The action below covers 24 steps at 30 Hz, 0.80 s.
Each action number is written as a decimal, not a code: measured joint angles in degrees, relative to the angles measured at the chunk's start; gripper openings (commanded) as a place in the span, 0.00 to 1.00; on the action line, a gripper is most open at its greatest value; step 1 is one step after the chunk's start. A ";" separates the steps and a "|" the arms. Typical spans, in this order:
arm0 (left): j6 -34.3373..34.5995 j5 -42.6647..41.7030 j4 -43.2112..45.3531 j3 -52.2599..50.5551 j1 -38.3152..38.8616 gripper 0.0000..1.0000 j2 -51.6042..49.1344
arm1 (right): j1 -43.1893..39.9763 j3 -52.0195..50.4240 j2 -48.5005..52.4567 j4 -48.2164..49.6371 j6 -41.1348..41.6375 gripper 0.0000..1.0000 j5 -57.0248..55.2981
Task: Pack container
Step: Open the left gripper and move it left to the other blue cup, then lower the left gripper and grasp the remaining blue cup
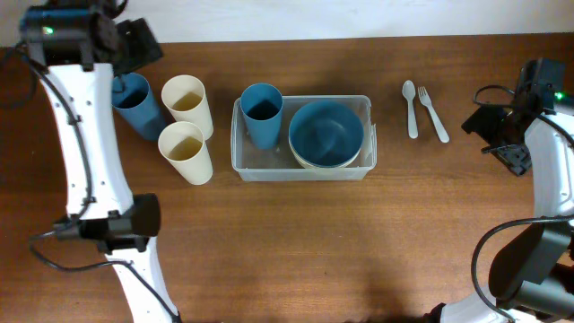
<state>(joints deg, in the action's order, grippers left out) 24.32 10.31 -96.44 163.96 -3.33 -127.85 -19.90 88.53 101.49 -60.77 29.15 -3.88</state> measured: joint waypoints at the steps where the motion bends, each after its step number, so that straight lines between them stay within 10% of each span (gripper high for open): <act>1: 0.20 -0.87 -0.07 -0.98 -1.09 1.00 0.00 | 0.00 0.00 0.00 0.00 -0.02 0.99 0.00; 24: 2.32 -6.12 9.68 -20.90 -11.08 0.96 0.00 | 0.00 0.00 0.00 0.00 -0.02 0.99 0.00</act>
<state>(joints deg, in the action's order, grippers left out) 26.63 4.19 -86.76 143.06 -14.41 -127.85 -19.90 88.53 101.49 -60.77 29.12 -3.88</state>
